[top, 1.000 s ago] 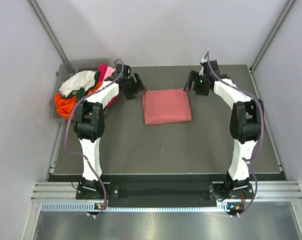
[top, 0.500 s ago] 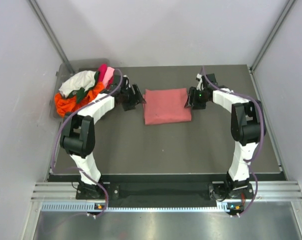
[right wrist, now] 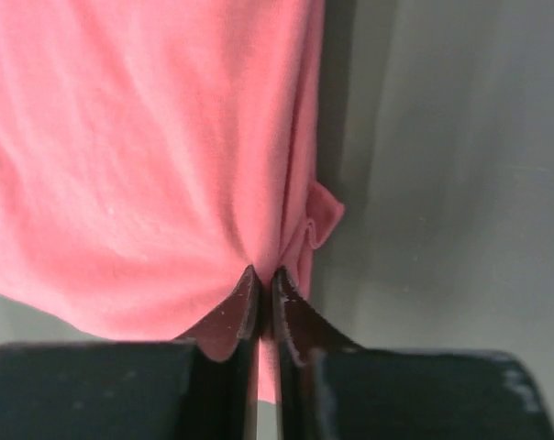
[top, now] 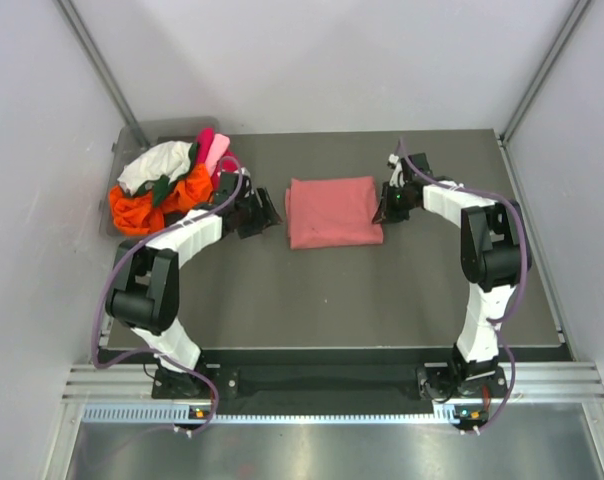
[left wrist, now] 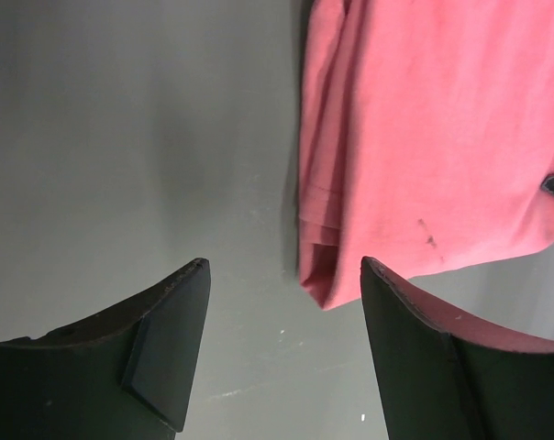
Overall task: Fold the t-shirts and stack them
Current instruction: Neatly place the folded tshirt to the corner, then reset both grippers
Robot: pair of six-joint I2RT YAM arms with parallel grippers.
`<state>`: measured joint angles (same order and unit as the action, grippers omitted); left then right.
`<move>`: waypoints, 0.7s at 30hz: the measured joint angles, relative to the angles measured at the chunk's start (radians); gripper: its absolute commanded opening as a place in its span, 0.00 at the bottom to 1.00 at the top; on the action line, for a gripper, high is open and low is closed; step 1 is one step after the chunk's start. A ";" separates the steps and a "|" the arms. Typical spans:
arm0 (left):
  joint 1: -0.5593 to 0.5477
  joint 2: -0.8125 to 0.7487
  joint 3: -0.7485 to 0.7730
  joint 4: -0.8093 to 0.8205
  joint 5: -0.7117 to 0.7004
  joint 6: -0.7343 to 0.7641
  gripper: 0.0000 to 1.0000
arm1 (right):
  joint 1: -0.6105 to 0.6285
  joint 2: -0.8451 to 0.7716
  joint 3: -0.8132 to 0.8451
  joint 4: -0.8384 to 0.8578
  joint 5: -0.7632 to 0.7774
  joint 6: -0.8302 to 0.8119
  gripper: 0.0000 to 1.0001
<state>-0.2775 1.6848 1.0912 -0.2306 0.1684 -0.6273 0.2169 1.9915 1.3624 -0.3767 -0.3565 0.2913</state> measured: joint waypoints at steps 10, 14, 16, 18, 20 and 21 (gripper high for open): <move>0.000 -0.123 -0.123 0.067 -0.037 0.002 0.70 | -0.119 -0.023 0.001 -0.090 0.173 -0.015 0.00; 0.000 -0.176 -0.189 0.098 -0.039 -0.002 0.70 | -0.312 -0.038 0.022 -0.152 0.297 -0.023 0.02; 0.000 -0.182 -0.200 0.108 -0.035 -0.002 0.70 | -0.409 -0.040 0.042 -0.177 0.382 -0.019 0.33; 0.000 -0.186 -0.208 0.117 -0.035 -0.002 0.72 | -0.490 -0.040 0.071 -0.211 0.504 -0.002 0.73; -0.002 -0.191 -0.222 0.127 -0.040 -0.003 0.75 | -0.522 -0.041 0.106 -0.252 0.656 0.018 0.84; -0.002 -0.197 -0.232 0.132 -0.046 -0.006 0.75 | -0.523 -0.047 0.119 -0.267 0.714 0.024 0.84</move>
<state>-0.2798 1.4879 0.8597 -0.0990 0.1223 -0.6338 -0.3061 1.9450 1.4811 -0.6437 0.3576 0.3157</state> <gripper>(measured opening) 0.739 0.803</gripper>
